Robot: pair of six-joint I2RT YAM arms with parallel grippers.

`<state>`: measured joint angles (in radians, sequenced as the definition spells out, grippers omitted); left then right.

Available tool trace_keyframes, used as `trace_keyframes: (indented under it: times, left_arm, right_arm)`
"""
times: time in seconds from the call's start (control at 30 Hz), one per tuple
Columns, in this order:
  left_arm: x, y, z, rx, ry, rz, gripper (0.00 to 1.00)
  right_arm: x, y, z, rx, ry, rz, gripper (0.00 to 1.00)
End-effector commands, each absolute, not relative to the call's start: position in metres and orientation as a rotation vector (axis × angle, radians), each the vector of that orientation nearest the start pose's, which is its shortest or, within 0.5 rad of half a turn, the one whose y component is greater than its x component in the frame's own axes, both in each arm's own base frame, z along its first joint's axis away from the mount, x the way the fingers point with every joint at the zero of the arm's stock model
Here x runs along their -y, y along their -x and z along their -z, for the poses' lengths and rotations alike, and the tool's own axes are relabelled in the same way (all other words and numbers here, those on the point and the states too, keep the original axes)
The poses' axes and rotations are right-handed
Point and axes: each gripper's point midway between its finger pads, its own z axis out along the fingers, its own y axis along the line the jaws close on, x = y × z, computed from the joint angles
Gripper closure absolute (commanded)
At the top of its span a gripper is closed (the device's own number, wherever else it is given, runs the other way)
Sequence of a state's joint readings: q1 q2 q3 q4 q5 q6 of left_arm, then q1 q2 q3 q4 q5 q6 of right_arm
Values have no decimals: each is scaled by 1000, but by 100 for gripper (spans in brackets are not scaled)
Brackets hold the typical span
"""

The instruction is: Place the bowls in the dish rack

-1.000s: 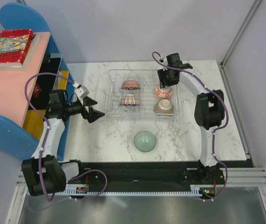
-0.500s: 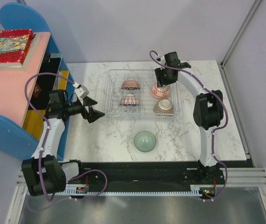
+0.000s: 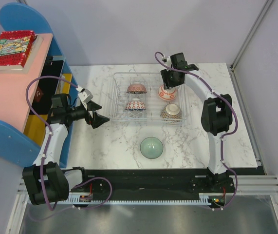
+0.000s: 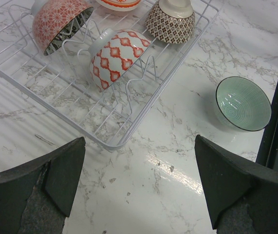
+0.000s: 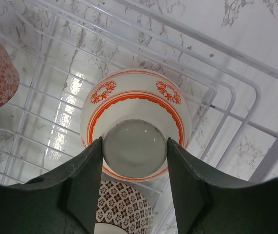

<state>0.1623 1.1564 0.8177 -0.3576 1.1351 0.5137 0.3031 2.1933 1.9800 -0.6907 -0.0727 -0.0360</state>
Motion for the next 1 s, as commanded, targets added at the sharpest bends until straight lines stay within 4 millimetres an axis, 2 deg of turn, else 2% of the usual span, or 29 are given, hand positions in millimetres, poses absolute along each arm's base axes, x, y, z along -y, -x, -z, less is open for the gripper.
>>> trace_keyframes:
  times: [0.0, 0.67, 0.87, 0.97]
  left_arm:
    - [106, -288, -203, -1670, -901, 821, 0]
    - [107, -286, -204, -1664, -905, 817, 0]
    - [108, -283, -207, -1645, -921, 817, 0]
    - [112, -275, -213, -1603, -953, 837, 0]
  right_arm:
    - [-172, -541, -137, -2337, 435, -158, 60]
    - [-146, -560, -108, -2364, 374, -4, 59]
    - [-136, -560, -108, -2371, 324, 61, 54]
    - [-135, -559, -109, -2371, 328, 64, 43]
